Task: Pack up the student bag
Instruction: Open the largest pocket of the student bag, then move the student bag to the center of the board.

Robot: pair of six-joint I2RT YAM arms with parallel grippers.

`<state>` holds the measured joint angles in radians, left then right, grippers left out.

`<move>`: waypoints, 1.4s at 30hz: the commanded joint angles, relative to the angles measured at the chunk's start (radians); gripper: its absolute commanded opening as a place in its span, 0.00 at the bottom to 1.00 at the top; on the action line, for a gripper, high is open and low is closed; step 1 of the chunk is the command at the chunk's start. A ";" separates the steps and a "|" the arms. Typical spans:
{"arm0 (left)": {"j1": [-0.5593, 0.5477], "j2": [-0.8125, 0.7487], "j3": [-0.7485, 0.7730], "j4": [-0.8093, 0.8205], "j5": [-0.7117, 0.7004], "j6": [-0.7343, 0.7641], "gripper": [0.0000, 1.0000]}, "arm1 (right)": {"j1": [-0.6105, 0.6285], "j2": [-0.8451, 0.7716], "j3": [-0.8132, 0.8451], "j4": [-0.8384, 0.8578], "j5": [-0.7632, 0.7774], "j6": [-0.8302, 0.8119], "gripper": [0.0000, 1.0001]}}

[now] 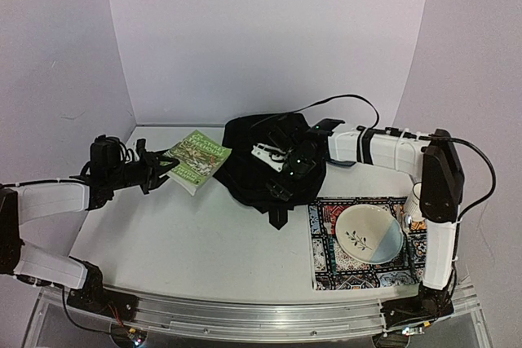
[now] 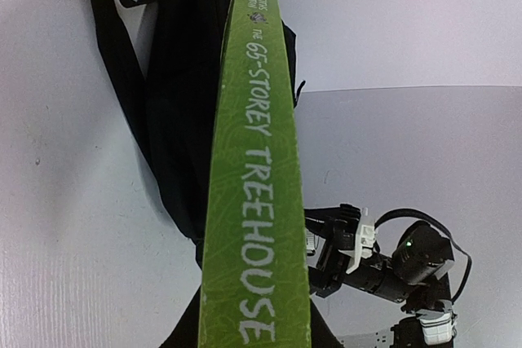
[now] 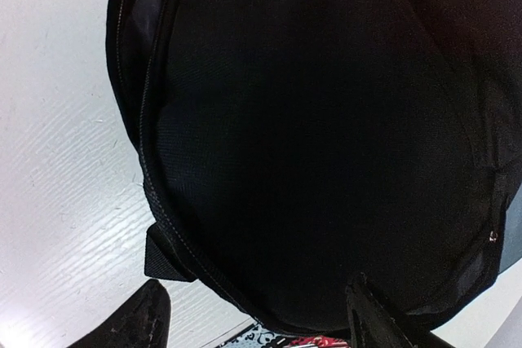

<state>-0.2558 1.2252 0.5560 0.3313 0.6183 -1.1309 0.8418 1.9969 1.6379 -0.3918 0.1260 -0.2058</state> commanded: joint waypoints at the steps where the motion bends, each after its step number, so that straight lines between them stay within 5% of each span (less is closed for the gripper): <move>1: 0.003 -0.006 0.064 0.094 0.072 0.005 0.00 | 0.011 0.042 0.059 -0.055 0.048 -0.028 0.75; 7: 0.004 -0.030 0.038 0.091 0.108 -0.014 0.00 | 0.012 0.066 0.105 -0.024 0.200 -0.015 0.56; 15: 0.002 -0.109 -0.043 0.086 0.159 -0.051 0.00 | 0.032 0.044 0.231 0.013 0.213 0.062 0.01; 27: -0.057 -0.204 -0.138 0.069 0.220 -0.127 0.00 | 0.121 0.075 0.485 0.016 0.219 0.184 0.00; 34: -0.183 -0.131 -0.045 0.069 0.149 -0.131 0.00 | 0.205 0.099 0.584 0.040 0.217 0.212 0.00; 42: -0.194 -0.107 -0.025 0.071 0.072 -0.147 0.00 | 0.266 0.091 0.595 0.095 0.195 0.286 0.00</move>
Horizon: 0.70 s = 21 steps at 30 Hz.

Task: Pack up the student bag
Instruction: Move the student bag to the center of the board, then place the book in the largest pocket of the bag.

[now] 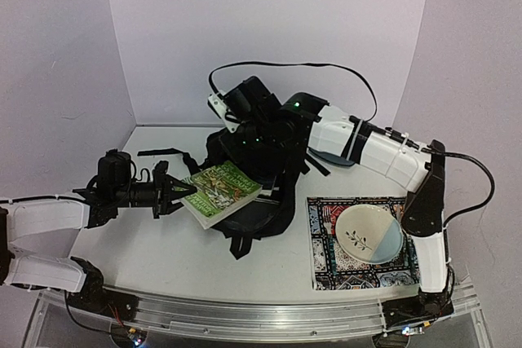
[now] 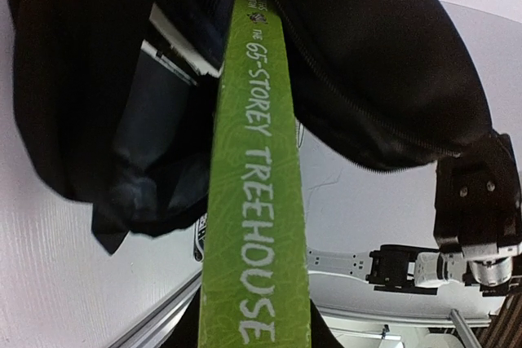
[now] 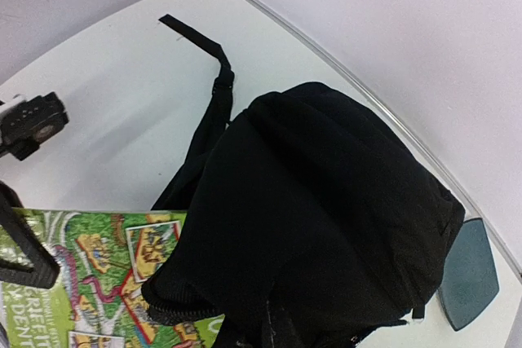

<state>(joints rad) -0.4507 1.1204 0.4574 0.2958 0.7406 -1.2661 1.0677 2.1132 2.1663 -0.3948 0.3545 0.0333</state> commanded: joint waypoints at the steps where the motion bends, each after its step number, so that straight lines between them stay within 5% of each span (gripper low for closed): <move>1: 0.001 -0.003 0.077 0.106 -0.069 -0.013 0.00 | 0.047 -0.027 0.066 0.099 -0.040 0.048 0.00; 21: -0.161 0.344 0.305 0.210 -0.408 0.052 0.00 | 0.082 -0.010 0.019 0.170 -0.169 0.163 0.00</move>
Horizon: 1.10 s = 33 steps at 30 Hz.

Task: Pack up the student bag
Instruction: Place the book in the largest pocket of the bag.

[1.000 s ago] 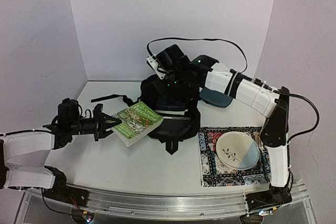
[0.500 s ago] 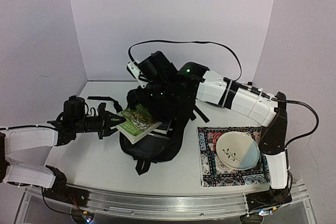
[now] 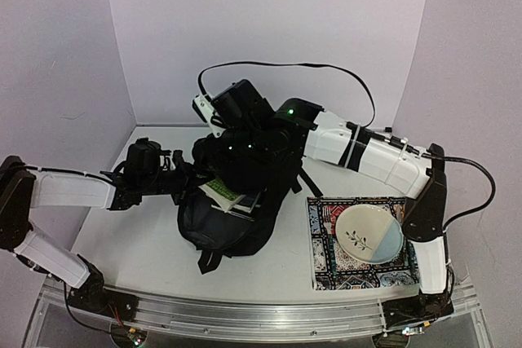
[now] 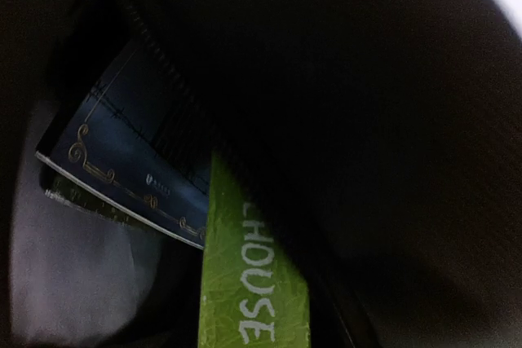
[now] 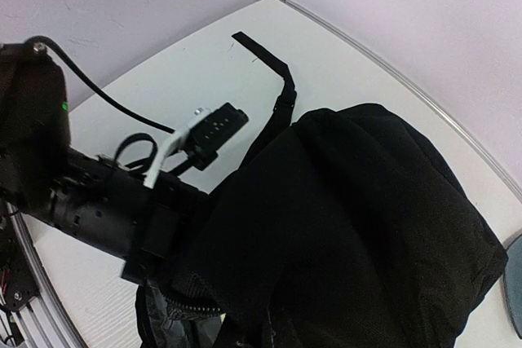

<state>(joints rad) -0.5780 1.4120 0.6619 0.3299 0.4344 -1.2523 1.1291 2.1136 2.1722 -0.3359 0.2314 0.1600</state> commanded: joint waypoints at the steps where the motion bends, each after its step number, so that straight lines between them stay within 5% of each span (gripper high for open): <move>1: -0.044 0.072 0.108 0.185 -0.130 0.041 0.00 | 0.021 -0.008 0.011 0.112 -0.046 0.039 0.00; 9: -0.090 0.207 0.159 0.272 -0.278 0.099 0.00 | 0.020 -0.002 -0.049 0.112 -0.014 0.060 0.05; 16: -0.133 0.284 0.139 0.328 -0.345 0.112 0.04 | 0.011 -0.013 -0.092 0.110 0.007 0.067 0.21; 20: -0.140 0.222 0.075 0.323 -0.362 0.166 0.32 | -0.007 -0.063 -0.150 0.108 0.020 0.056 0.42; 25: -0.141 0.074 -0.027 0.217 -0.393 0.244 0.55 | -0.054 -0.152 -0.246 0.087 -0.022 0.058 0.65; 33: -0.142 -0.200 -0.041 -0.250 -0.510 0.393 0.72 | -0.158 -0.293 -0.442 0.080 -0.133 0.092 0.87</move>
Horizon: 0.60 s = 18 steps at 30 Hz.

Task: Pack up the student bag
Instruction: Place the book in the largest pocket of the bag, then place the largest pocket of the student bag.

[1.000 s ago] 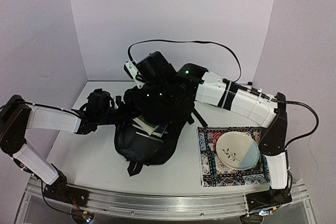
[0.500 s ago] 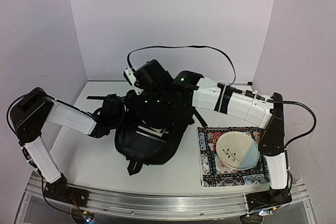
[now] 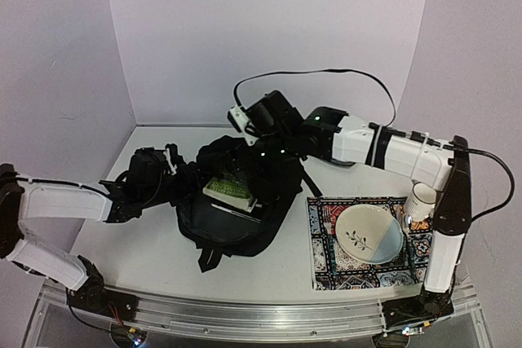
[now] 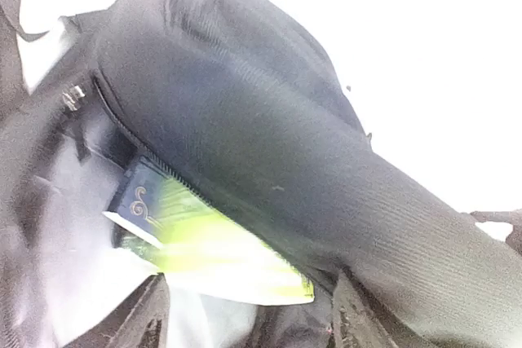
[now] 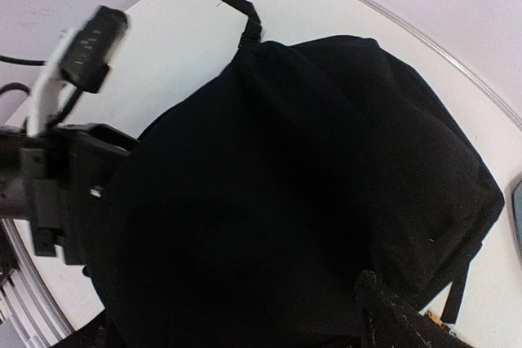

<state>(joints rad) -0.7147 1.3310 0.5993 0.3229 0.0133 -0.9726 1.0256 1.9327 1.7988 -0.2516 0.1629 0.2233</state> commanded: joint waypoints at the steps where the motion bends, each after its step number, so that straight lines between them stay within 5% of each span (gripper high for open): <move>1: -0.005 -0.144 0.027 -0.293 -0.093 0.132 0.73 | -0.067 -0.127 -0.099 -0.004 -0.071 0.030 0.89; 9: -0.005 -0.327 0.044 -0.579 -0.114 0.167 0.74 | -0.188 -0.205 -0.257 0.003 -0.188 0.071 0.95; 18: -0.005 -0.248 0.294 -0.760 -0.159 0.289 0.79 | -0.301 -0.272 -0.335 0.022 -0.429 0.098 0.98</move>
<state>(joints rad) -0.7155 1.0366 0.7462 -0.3505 -0.1112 -0.7755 0.7792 1.7573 1.5029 -0.2359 -0.1467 0.2782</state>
